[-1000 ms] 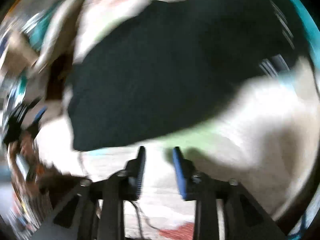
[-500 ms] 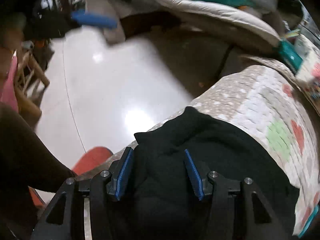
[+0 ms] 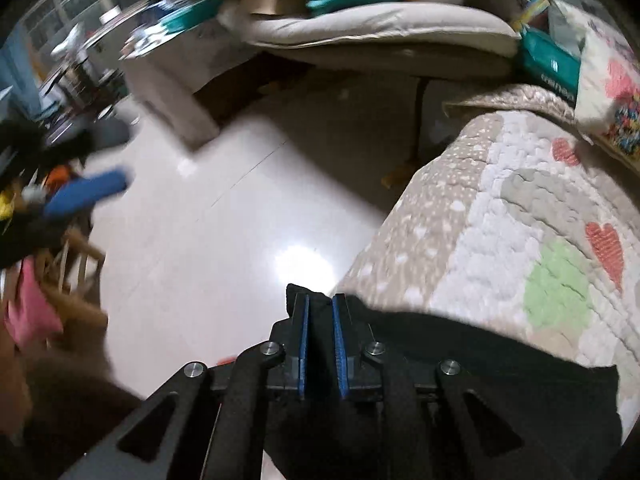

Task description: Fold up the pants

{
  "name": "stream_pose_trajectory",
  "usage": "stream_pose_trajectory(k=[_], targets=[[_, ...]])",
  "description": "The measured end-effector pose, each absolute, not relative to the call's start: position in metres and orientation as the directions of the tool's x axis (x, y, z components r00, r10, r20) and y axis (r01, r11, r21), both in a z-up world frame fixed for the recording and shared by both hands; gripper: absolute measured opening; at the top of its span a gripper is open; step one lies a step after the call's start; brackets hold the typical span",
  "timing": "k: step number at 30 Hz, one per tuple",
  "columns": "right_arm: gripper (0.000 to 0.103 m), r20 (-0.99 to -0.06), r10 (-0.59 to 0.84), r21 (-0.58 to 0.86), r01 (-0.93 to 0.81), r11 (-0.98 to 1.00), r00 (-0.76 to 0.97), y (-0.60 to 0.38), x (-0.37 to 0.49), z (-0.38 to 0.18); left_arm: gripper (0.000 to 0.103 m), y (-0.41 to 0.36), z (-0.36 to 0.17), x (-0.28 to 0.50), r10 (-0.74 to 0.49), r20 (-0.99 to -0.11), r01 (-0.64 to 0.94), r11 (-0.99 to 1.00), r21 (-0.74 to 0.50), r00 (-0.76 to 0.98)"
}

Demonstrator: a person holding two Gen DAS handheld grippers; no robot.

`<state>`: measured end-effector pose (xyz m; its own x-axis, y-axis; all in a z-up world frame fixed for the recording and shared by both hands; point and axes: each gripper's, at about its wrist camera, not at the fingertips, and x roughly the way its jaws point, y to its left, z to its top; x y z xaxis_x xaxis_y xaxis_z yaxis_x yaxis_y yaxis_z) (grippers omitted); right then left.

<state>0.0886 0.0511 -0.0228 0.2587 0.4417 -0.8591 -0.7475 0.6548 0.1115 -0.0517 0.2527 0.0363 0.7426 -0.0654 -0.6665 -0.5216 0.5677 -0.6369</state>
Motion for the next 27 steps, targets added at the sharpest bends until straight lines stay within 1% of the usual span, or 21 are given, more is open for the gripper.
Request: stream_pose_trajectory(k=[2,3,4,5,6,7,8,11,15,18,19,20,21,22,23,24,25,26,27], targets=[[0.019,-0.88,0.412,0.134,-0.708,0.693,0.236,0.06,0.096,-0.037,0.043,0.25,0.034,-0.049,-0.046,-0.685,-0.535,0.586,-0.608,0.727],[0.02,-0.883,0.409,0.153,-0.685,0.713,0.229,0.057,0.099,-0.041,0.043,0.25,0.032,-0.048,-0.043,-0.691,-0.539,0.591,-0.6,0.722],[0.021,-0.869,0.439,0.198,-0.652,0.732,0.228,0.048,0.105,-0.04,0.043,0.248,0.03,-0.046,-0.045,-0.699,-0.542,0.596,-0.592,0.713],[0.027,-0.856,0.462,0.231,-0.628,0.743,0.231,0.037,0.107,-0.037,0.043,0.245,0.027,-0.044,-0.05,-0.706,-0.543,0.602,-0.585,0.706],[0.047,-0.847,0.471,0.249,-0.597,0.762,0.248,0.021,0.109,-0.032,0.043,0.242,0.025,-0.042,-0.056,-0.713,-0.541,0.61,-0.579,0.699],[0.056,-0.839,0.473,0.252,-0.579,0.776,0.268,0.008,0.111,-0.029,0.043,0.239,0.024,-0.039,-0.061,-0.718,-0.539,0.617,-0.573,0.694],[0.062,-0.827,0.473,0.252,-0.551,0.796,0.304,-0.014,0.113,-0.023,0.043,0.234,0.022,-0.036,-0.067,-0.723,-0.535,0.627,-0.566,0.687],[0.062,-0.818,0.461,0.291,-0.444,0.847,0.344,-0.084,0.126,-0.017,0.043,0.214,0.017,-0.027,-0.087,-0.738,-0.512,0.666,-0.542,0.669],[0.062,-0.828,0.379,0.328,-0.191,0.925,0.414,-0.197,0.153,-0.024,0.043,0.171,0.002,-0.012,-0.134,-0.772,-0.446,0.749,-0.489,0.621],[0.062,-0.855,0.199,0.228,0.001,0.974,0.478,-0.289,0.158,-0.023,0.043,0.131,-0.017,0.0,-0.163,-0.821,-0.378,0.827,-0.417,0.547],[0.062,-0.862,0.115,0.195,0.113,0.974,0.495,-0.331,0.156,-0.02,0.043,0.118,-0.03,0.005,-0.19,-0.844,-0.355,0.845,-0.4,0.501],[0.061,-0.86,0.078,0.198,0.189,0.962,0.504,-0.362,0.153,-0.018,0.043,0.113,-0.037,0.007,-0.204,-0.856,-0.352,0.848,-0.397,0.474],[0.048,-0.846,0.094,0.258,0.248,0.934,0.525,-0.393,0.147,-0.016,0.043,0.106,-0.051,0.009,-0.22,-0.877,-0.362,0.847,-0.389,0.428],[0.044,-0.827,0.138,0.348,0.304,0.887,0.545,-0.425,0.137,-0.014,0.043,0.105,-0.056,0.008,-0.208,-0.885,-0.372,0.849,-0.374,0.415],[0.036,-0.811,0.149,0.397,0.344,0.851,0.566,-0.446,0.128,-0.01,0.043,0.105,-0.056,0.007,-0.188,-0.888,-0.378,0.853,-0.359,0.42],[0.038,-0.8,0.13,0.405,0.369,0.837,0.585,-0.455,0.122,-0.006,0.043,0.105,-0.055,0.007,-0.183,-0.888,-0.378,0.855,-0.356,0.422],[0.041,-0.802,0.004,0.329,0.437,0.837,0.597,-0.466,0.109,0.005,0.043,0.108,-0.055,0.007,-0.195,-0.884,-0.381,0.847,-0.37,0.425],[0.061,-0.796,-0.083,0.273,0.477,0.835,0.6,-0.47,0.103,0.011,0.043,0.114,-0.056,0.004,-0.217,-0.875,-0.395,0.827,-0.4,0.432],[0.076,-0.777,-0.142,0.248,0.504,0.827,0.614,-0.479,0.095,0.016,0.043,0.118,-0.058,0.003,-0.229,-0.871,-0.408,0.812,-0.418,0.435]])
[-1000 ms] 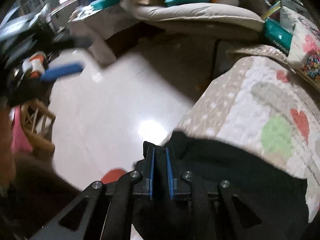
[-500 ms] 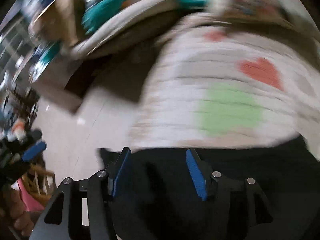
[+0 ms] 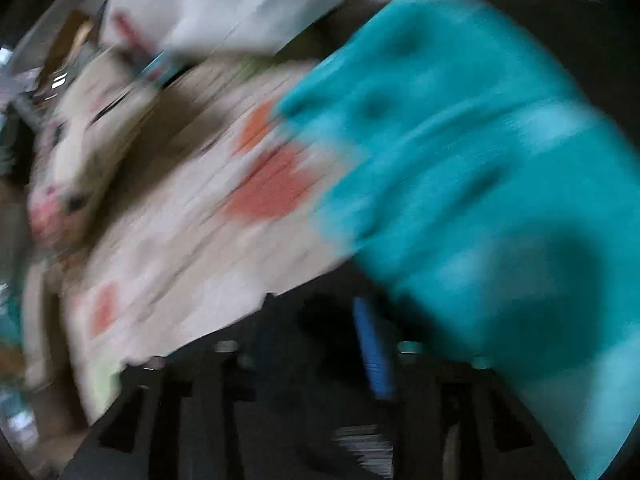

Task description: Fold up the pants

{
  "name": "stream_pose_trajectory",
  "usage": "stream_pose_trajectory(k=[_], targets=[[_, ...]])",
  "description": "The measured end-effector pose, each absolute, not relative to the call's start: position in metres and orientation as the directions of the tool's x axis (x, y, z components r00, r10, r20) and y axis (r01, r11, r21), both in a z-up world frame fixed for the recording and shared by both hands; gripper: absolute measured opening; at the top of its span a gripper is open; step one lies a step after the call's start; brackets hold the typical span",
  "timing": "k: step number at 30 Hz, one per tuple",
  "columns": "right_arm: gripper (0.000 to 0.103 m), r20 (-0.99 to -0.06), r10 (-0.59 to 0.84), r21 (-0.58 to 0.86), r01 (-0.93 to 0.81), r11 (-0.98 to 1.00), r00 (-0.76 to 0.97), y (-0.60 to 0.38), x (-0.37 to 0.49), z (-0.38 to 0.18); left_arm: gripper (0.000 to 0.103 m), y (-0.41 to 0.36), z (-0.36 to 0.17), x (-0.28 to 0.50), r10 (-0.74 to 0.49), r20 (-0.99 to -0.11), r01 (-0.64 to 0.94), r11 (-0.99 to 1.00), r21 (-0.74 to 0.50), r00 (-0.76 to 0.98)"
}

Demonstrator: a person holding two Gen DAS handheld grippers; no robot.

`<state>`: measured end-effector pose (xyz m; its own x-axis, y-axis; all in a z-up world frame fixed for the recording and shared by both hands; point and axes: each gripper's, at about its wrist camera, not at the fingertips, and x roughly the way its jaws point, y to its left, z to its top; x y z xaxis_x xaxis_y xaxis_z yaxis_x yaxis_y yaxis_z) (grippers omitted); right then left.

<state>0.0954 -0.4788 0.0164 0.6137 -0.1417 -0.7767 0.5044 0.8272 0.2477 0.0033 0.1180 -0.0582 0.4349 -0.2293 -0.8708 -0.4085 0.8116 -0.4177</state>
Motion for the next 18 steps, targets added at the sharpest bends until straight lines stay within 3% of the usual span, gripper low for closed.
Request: stream_pose_trajectory(k=[4,5,6,10,18], targets=[[0.077,-0.77,-0.101,0.279,0.474,0.835,0.63,-0.487,0.09,0.018,0.046,0.163,-0.071,-0.015,-0.249,-0.859,-0.538,0.692,-0.481,0.448],[0.077,-0.766,-0.083,0.287,0.454,0.843,0.638,-0.481,0.09,0.02,0.055,0.174,-0.077,-0.021,-0.268,-0.852,-0.566,0.653,-0.504,0.45],[0.077,-0.761,-0.054,0.297,0.422,0.857,0.646,-0.472,0.092,0.022,0.057,0.185,-0.085,-0.026,-0.306,-0.837,-0.596,0.595,-0.54,0.453],[0.077,-0.746,0.055,0.297,0.258,0.919,0.664,-0.405,0.1,0.024,0.054,0.209,-0.107,-0.049,-0.231,-0.9,-0.731,0.525,-0.435,0.37],[0.077,-0.772,0.348,0.274,-0.216,0.937,0.532,-0.241,0.109,0.02,0.054,0.201,-0.088,-0.074,-0.252,-0.794,-0.663,0.444,-0.603,0.553]])
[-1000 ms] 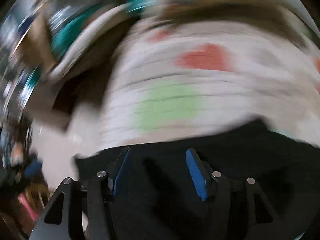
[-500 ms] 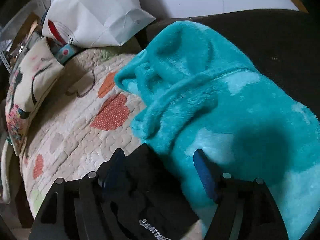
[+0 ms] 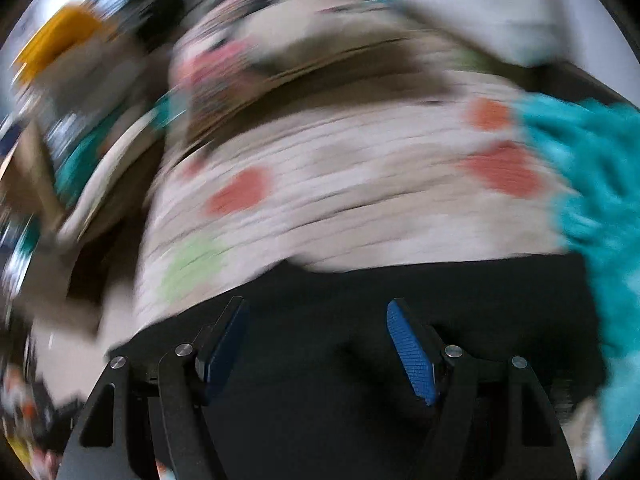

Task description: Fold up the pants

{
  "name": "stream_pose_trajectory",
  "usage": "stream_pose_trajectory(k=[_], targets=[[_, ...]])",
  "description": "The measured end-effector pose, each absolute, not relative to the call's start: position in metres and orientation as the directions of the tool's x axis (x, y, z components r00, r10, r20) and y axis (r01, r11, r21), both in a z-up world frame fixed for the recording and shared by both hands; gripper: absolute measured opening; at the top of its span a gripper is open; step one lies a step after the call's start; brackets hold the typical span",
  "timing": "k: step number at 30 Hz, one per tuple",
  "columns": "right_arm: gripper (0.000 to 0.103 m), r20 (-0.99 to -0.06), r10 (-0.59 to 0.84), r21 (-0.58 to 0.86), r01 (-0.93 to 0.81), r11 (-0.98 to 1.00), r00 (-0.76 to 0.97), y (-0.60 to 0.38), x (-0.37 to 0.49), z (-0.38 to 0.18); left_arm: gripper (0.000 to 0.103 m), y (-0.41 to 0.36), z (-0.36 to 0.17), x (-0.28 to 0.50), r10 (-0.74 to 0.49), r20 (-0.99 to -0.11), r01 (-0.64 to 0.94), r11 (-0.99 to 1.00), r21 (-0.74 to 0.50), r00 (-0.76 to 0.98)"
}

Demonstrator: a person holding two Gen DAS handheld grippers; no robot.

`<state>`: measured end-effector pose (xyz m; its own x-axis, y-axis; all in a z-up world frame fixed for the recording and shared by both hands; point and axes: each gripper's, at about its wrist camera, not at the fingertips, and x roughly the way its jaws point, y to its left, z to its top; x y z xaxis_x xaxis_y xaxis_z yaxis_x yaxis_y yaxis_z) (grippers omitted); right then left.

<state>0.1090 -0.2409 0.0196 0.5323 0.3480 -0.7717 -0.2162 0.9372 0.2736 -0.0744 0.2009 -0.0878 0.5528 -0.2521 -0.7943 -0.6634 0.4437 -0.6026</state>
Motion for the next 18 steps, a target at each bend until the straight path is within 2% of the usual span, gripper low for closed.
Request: stream_pose_trajectory(k=[4,6,14,18], targets=[[0.077,-0.808,0.476,0.285,-0.479,0.831,0.345,-0.138,0.106,0.009,0.056,0.186,-0.081,-0.069,-0.29,-0.737,-0.588,0.458,-0.667,0.61],[0.077,-0.826,0.483,0.269,-0.552,0.789,0.29,-0.102,0.105,0.006,0.057,0.181,-0.081,-0.068,-0.295,-0.734,-0.571,0.478,-0.667,0.612],[0.077,-0.926,0.332,0.089,-0.749,0.657,0.182,0.012,0.102,-0.016,0.059,0.159,-0.097,-0.051,-0.324,-0.762,-0.572,0.513,-0.64,0.561],[0.077,-0.957,0.233,-0.002,-0.803,0.595,0.175,0.043,0.094,-0.037,0.068,0.149,-0.103,-0.049,-0.312,-0.781,-0.59,0.521,-0.617,0.541]])
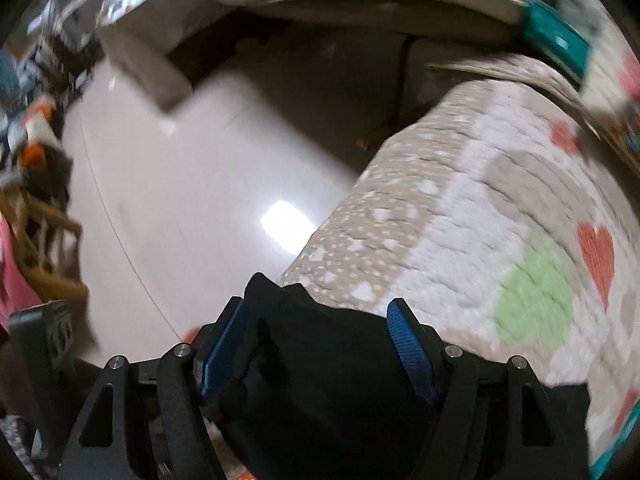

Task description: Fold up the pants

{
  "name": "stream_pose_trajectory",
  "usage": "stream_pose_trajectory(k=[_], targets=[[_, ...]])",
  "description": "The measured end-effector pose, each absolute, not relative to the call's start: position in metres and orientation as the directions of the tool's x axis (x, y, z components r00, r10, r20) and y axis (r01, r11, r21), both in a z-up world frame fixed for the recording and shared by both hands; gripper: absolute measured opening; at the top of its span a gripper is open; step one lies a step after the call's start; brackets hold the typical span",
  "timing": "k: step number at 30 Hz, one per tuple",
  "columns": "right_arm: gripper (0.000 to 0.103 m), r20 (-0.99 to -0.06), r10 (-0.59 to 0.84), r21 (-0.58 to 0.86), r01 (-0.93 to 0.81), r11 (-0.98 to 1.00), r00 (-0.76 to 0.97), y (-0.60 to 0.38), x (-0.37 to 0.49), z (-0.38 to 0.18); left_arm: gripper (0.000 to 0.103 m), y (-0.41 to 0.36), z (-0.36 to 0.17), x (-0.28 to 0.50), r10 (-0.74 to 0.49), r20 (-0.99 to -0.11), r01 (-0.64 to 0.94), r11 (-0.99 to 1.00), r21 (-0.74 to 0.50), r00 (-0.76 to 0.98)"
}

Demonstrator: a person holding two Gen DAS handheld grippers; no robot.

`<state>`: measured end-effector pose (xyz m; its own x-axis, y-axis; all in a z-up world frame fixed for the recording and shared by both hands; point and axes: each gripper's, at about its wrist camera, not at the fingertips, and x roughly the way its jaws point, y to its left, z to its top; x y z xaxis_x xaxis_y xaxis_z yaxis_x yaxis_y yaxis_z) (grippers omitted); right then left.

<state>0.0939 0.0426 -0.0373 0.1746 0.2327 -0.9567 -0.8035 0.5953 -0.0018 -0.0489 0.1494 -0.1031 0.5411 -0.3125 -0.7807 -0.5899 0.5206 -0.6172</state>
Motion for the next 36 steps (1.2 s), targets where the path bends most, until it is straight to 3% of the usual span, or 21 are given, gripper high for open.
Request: stream_pose_trajectory(k=[5,6,7,8,9,10,12,20,31,36], targets=[[0.077,-0.974,0.15,-0.063,-0.84,0.539,0.169,0.065,0.085,-0.063,0.071,0.146,-0.108,-0.045,-0.319,-0.799,-0.603,0.53,-0.596,0.51],[0.076,-0.976,0.135,-0.074,-0.847,0.526,0.169,0.068,0.081,-0.067,0.065,0.146,-0.107,-0.043,-0.328,-0.801,-0.595,0.542,-0.593,0.501],[0.073,-0.976,0.113,-0.104,-0.855,0.507,0.186,0.07,0.075,-0.071,0.044,0.145,-0.103,-0.043,-0.353,-0.783,-0.566,0.546,-0.617,0.513],[0.05,-0.972,0.092,-0.144,-0.855,0.498,0.216,0.071,0.072,-0.072,0.025,0.144,-0.099,-0.041,-0.368,-0.768,-0.541,0.553,-0.634,0.523],[0.037,-0.965,0.07,-0.186,-0.852,0.489,0.251,0.071,0.069,-0.073,0.02,0.144,-0.095,-0.041,-0.37,-0.765,-0.527,0.563,-0.636,0.527],[0.036,-0.965,0.077,-0.182,-0.85,0.494,0.252,0.069,0.068,-0.071,0.016,0.142,-0.089,-0.041,-0.372,-0.755,-0.506,0.574,-0.644,0.539],[0.029,-0.961,0.121,-0.148,-0.835,0.53,0.247,0.058,0.07,-0.06,0.014,0.14,-0.08,-0.042,-0.385,-0.73,-0.471,0.576,-0.668,0.564],[0.026,-0.92,0.261,-0.059,-0.763,0.643,0.291,0.019,0.079,-0.01,0.013,0.11,-0.048,-0.031,-0.461,-0.622,-0.32,0.576,-0.752,0.633],[0.026,-0.885,0.336,0.068,-0.623,0.779,0.324,-0.09,0.102,0.018,0.013,0.043,-0.028,-0.004,-0.542,-0.593,-0.186,0.625,-0.758,0.595],[0.026,-0.863,0.369,0.146,-0.529,0.836,0.345,-0.156,0.111,0.014,0.015,-0.002,-0.02,0.004,-0.62,-0.569,-0.052,0.65,-0.758,0.54]])
